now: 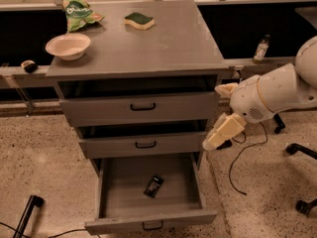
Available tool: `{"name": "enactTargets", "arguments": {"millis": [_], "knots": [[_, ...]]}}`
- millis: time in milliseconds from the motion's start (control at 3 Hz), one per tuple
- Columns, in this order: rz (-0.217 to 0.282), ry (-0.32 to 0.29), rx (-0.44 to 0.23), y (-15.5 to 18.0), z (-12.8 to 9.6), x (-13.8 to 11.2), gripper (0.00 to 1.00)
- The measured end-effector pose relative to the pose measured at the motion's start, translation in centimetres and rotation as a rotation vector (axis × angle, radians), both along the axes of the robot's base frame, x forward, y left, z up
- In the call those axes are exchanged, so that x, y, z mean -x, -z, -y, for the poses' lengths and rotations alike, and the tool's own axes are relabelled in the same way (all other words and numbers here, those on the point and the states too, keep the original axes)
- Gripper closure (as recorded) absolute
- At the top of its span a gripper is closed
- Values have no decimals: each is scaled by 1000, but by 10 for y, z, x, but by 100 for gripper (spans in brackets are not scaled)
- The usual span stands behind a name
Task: Pick rxbar chocolate from bottom drawer and place on counter
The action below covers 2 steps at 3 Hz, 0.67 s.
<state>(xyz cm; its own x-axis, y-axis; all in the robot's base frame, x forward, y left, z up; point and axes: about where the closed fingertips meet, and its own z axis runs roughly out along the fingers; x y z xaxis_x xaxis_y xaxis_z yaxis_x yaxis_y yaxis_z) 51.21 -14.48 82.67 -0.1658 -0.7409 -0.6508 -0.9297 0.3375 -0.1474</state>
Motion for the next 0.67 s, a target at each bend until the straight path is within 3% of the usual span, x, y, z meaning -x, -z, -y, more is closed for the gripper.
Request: {"name": "enactTargets", "arguments": {"millis": [333,667], "knots": [[-47,-12,-113,47,-17,9,0],[10,-88,-142,125,-46,1,0]]}}
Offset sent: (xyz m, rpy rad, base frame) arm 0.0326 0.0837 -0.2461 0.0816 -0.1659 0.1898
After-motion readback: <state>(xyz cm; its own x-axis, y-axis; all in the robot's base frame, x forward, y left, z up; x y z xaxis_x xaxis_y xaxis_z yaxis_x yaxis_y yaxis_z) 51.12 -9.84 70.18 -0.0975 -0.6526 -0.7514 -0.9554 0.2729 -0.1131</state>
